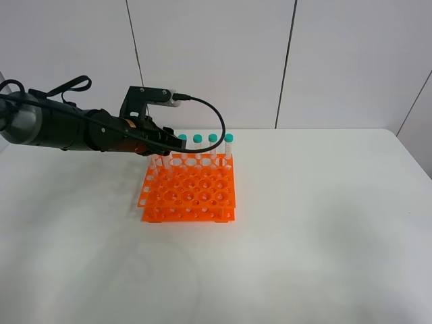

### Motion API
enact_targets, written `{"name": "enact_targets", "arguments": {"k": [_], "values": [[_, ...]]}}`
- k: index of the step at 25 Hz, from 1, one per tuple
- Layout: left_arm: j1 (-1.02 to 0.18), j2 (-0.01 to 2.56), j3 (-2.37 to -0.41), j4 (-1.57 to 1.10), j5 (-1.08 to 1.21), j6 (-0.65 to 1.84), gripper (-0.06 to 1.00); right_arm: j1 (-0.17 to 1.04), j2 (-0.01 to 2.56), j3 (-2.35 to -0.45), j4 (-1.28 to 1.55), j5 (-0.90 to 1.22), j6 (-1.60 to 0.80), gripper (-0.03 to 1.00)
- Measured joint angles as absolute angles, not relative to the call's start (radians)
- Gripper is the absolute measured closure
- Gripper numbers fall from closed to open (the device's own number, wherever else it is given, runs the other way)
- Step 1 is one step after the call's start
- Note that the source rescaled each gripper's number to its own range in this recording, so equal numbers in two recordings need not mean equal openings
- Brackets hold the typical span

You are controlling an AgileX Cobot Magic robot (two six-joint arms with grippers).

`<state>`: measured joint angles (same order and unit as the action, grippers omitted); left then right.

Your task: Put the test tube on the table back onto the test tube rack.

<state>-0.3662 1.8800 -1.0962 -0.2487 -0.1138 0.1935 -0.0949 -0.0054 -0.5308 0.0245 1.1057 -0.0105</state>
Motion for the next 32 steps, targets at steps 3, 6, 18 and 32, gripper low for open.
{"name": "enact_targets", "arguments": {"k": [3, 6, 18, 32], "values": [[-0.365, 1.861, -1.096, -0.249, -0.098, 0.193, 0.49, -0.095, -0.005, -0.531, 0.025, 1.106, -0.01, 0.97], [-0.357, 1.835, -1.096, -0.249, -0.084, 0.193, 0.49, -0.095, -0.005, -0.531, 0.025, 1.106, -0.01, 0.97], [-0.235, 1.723, -1.096, -0.174, 0.114, 0.228, 0.49, -0.095, -0.005, -0.531, 0.025, 1.106, -0.01, 0.97], [-0.045, 1.701, -1.096, -0.165, 0.202, 0.148, 0.49, -0.095, -0.005, -0.531, 0.025, 1.106, -0.01, 0.97]]}}
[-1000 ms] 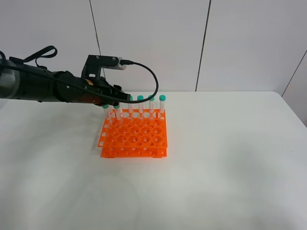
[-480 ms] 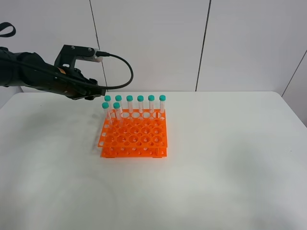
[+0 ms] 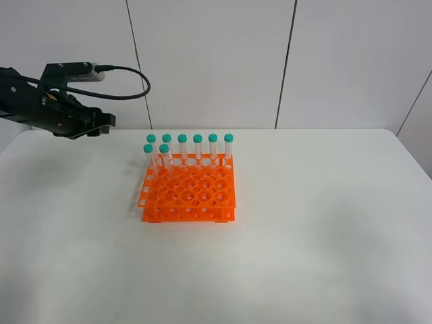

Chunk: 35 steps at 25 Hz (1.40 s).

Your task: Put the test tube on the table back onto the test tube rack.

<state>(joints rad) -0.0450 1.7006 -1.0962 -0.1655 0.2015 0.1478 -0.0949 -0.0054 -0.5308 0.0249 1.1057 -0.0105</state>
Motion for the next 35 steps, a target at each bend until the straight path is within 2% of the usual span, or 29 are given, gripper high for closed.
{"name": "enact_targets", "arguments": {"k": [14, 35], "values": [[-0.006, 1.669, -1.096, -0.165, 0.353, 0.146, 0.49, -0.095, -0.005, -0.531, 0.025, 1.106, -0.01, 0.97], [0.028, 1.154, -0.821, -0.147, 0.464, 0.146, 0.49, -0.095, -0.005, -0.531, 0.025, 1.106, -0.01, 0.97]]}}
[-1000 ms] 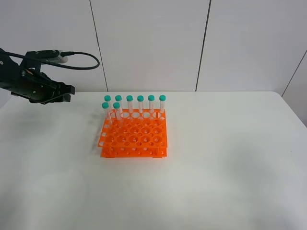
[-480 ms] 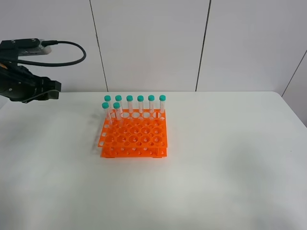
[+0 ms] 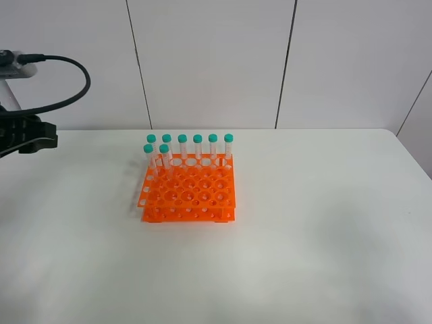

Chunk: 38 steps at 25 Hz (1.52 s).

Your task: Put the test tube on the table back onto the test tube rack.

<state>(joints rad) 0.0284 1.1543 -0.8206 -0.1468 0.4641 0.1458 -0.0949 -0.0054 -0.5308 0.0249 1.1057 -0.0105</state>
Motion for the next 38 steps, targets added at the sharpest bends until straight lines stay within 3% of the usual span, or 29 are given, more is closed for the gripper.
{"name": "enact_targets", "arguments": {"k": [12, 24, 38], "values": [[0.04, 0.658, -0.711, -0.118, 0.786, 0.071, 0.49, -0.095, -0.005, -0.531, 0.025, 1.106, -0.01, 0.97], [0.04, 0.37, -0.707, -0.067, 1.157, 0.011, 0.49, -0.095, -0.005, -0.531, 0.025, 1.106, -0.01, 0.97], [0.04, 0.167, -0.612, 0.009, 1.222, -0.079, 0.49, -0.095, -0.005, -0.531, 0.025, 1.106, -0.01, 0.97]]}}
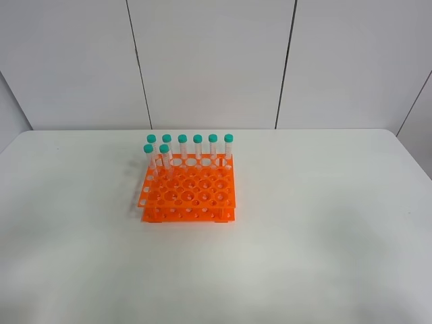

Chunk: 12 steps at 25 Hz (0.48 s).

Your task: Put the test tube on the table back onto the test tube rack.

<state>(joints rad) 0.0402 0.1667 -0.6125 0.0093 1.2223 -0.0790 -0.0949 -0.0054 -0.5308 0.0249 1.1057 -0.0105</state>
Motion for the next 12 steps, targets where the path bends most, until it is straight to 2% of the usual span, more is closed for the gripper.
{"name": "enact_targets", "arguments": {"k": [12], "values": [[0.04, 0.164, -0.585, 0.0, 1.187, -0.086, 0.49, -0.095, -0.005, -0.531, 0.025, 1.105, -0.01, 0.97]]}}
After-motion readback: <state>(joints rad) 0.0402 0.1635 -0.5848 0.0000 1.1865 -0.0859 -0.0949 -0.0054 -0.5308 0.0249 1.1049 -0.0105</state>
